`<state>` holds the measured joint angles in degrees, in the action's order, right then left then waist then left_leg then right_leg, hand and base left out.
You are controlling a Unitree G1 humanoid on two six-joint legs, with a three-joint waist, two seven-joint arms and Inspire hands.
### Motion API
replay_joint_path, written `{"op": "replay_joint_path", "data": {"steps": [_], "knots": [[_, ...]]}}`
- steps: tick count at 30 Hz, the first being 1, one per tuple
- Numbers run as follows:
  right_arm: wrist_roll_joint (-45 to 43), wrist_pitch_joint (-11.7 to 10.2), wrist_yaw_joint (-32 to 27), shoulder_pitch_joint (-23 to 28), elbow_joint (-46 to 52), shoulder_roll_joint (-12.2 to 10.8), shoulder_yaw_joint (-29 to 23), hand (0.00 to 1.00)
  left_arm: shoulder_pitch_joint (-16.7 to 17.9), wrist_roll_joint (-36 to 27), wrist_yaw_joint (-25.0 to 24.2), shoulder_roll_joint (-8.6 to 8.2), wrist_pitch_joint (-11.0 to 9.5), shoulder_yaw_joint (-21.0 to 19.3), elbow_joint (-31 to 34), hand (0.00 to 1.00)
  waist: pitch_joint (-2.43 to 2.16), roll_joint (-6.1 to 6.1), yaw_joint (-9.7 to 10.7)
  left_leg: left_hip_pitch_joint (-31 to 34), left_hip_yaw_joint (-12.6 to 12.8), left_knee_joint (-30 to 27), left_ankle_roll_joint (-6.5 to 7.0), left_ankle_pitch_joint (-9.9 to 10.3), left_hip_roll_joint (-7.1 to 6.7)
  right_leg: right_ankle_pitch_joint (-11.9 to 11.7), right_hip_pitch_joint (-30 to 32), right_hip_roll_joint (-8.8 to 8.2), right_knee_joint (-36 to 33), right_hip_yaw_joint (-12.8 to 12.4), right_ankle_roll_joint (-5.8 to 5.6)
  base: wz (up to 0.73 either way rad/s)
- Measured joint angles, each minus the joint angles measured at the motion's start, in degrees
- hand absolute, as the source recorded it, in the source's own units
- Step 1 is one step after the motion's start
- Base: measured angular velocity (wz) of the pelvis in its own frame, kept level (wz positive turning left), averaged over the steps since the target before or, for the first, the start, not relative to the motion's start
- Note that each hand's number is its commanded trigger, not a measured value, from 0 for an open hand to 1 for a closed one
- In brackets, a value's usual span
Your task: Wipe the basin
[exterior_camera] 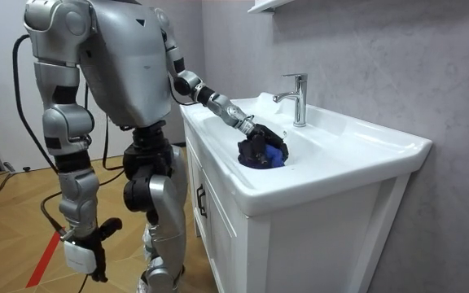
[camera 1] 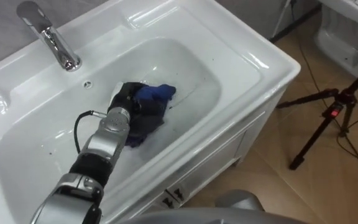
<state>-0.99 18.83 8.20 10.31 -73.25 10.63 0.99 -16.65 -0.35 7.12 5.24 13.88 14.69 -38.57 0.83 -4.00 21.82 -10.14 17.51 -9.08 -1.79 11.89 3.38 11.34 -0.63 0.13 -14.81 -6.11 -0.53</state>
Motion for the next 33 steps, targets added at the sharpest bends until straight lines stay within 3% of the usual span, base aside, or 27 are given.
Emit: {"op": "replay_joint_path", "data": {"steps": [7, 19, 23, 28, 33], "knots": [[1.3, 0.0, -0.2, 0.0, 0.0, 0.3, -0.1, 0.0, -2.2, -3.2, -0.3, -0.19, 0.0, 1.4, -0.3, 1.0, -0.12, -0.57, 1.7, -0.1, 0.6, 0.0, 0.0, 0.0, 0.05, -0.2, -0.1, 0.24, 0.0, -0.8, 0.0, -0.05], [1.2, -0.8, -4.0, -0.3, 0.3, 0.4, -0.1, 0.0, -4.4, -5.8, 1.4, 0.18, -0.1, 1.2, 0.0, 1.0, -0.13, -0.75, 1.4, -0.2, 0.5, 0.0, 0.0, 0.0, 0.15, -0.4, 0.6, 0.67, -0.1, -1.9, 0.07, -0.04], [1.4, -0.8, -4.5, -0.4, 1.7, 0.4, -0.1, 0.0, -6.9, -5.7, 1.7, 0.47, -0.1, 1.2, 1.6, 1.0, -0.32, -1.07, 1.0, -0.2, 0.3, 0.4, 0.0, 0.0, 0.17, -0.4, 0.5, 0.71, -0.1, -1.8, 0.07, 0.0], [1.4, -1.6, -5.0, -0.7, 2.1, 0.4, -0.2, 0.0, -7.0, -5.6, 2.3, 0.96, -0.2, 1.1, 7.0, 1.0, -0.07, -1.07, -0.1, -0.4, 0.3, 0.5, 0.0, 0.0, 0.23, -0.5, 0.3, 0.79, -0.1, -1.8, 0.15, -0.03], [1.5, -1.7, -5.0, -1.0, 2.1, 0.3, -0.1, 0.0, -7.0, -5.6, 2.0, 1.01, -0.1, 1.1, 7.6, 1.0, 0.22, -1.08, -1.0, -0.4, 0.5, 0.5, 0.0, 0.0, 0.33, -0.5, 0.2, 0.87, -0.4, -1.7, 0.18, 0.01]]}}
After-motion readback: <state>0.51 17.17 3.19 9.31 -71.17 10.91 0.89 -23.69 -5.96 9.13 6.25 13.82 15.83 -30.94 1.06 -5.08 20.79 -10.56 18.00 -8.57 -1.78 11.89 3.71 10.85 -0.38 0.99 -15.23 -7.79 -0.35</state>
